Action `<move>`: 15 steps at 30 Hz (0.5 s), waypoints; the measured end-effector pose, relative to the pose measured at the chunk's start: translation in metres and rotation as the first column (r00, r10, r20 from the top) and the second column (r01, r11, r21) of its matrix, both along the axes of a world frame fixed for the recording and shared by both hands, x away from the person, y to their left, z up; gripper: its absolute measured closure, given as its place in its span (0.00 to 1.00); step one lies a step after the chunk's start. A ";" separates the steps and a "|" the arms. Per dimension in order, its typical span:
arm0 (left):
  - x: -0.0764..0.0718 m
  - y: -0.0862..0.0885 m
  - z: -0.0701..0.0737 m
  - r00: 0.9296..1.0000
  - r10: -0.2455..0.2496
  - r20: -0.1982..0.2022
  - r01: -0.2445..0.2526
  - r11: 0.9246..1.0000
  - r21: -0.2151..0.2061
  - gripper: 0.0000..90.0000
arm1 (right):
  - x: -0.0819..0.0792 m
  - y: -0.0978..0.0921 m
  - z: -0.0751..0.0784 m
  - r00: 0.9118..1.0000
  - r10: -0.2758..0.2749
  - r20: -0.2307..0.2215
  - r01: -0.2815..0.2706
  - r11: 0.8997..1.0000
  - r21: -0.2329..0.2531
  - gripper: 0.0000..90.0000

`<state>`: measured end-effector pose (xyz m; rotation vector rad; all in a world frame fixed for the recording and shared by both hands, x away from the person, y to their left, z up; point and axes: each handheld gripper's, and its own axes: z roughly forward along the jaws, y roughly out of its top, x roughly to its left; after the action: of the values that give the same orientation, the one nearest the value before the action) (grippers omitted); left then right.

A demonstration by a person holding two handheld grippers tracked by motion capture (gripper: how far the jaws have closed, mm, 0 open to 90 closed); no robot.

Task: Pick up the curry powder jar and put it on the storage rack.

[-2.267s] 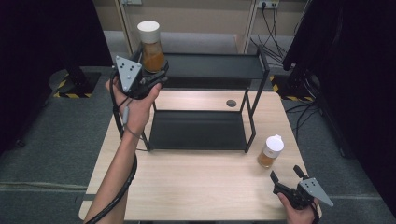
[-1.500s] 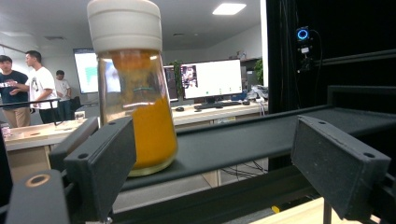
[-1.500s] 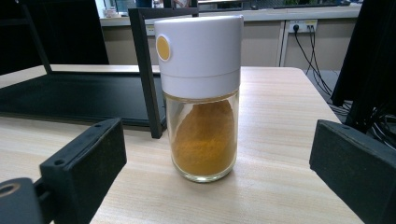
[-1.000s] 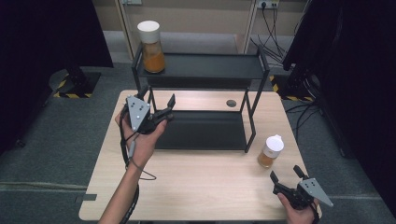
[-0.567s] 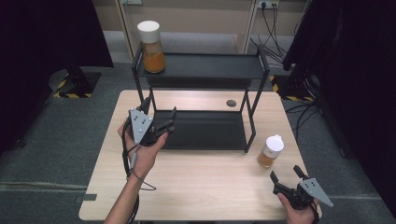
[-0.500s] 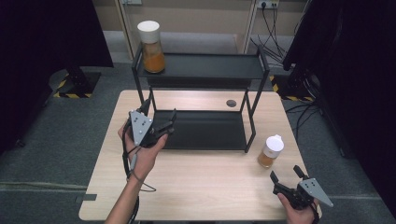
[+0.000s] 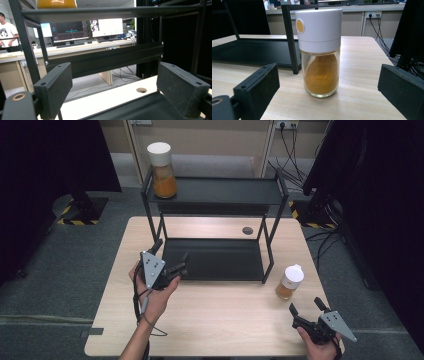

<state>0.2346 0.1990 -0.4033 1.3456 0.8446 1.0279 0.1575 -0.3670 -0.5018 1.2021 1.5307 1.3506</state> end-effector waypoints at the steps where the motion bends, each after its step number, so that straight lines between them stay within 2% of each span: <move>1: -0.001 0.000 -0.003 1.000 -0.003 -0.002 0.003 1.000 -0.008 0.14 | 0.000 0.000 0.000 1.000 0.000 0.000 0.000 1.000 0.000 0.05; 15: -0.011 0.000 -0.029 0.999 -0.005 -0.043 0.005 1.000 -0.016 0.14 | 0.000 0.000 0.000 1.000 0.000 0.001 0.000 1.000 0.001 0.05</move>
<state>0.2236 0.1992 -0.4327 1.3597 0.8792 0.9895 0.1574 -0.3672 -0.5021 1.2017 1.5293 1.3525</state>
